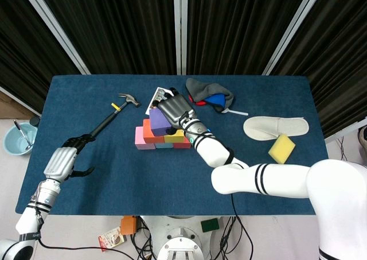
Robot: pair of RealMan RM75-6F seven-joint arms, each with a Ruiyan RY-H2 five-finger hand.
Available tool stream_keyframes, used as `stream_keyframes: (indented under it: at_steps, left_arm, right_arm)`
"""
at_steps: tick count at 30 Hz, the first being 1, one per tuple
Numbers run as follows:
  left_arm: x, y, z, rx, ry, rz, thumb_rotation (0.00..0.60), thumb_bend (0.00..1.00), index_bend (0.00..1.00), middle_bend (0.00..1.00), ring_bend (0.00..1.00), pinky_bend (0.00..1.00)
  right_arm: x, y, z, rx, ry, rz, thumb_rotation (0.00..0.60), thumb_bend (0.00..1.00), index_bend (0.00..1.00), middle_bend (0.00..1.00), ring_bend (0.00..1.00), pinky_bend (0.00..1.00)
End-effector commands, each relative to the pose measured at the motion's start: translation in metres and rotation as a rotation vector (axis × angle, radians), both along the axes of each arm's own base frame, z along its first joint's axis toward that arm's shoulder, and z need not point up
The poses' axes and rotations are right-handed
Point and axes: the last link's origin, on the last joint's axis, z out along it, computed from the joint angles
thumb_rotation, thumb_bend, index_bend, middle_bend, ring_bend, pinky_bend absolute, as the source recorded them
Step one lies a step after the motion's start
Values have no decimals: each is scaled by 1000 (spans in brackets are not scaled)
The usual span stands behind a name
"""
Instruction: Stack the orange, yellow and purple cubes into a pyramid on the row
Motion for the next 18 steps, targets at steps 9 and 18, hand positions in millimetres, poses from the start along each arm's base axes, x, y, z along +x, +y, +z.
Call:
stream_keyframes:
  at_steps: [9, 18]
  left_arm:
    - [-1, 0, -1, -4, -4, 2, 600, 170, 191, 129, 141, 133]
    - [-4, 0, -2, -3, -6, 4, 600, 170, 192, 129, 141, 134]
  right_arm:
    - [1, 2, -4, -4, 7, -8, 600, 223, 229, 326, 109, 57]
    - [1, 3, -6, -11, 15, -13, 600, 215, 205, 291, 109, 57]
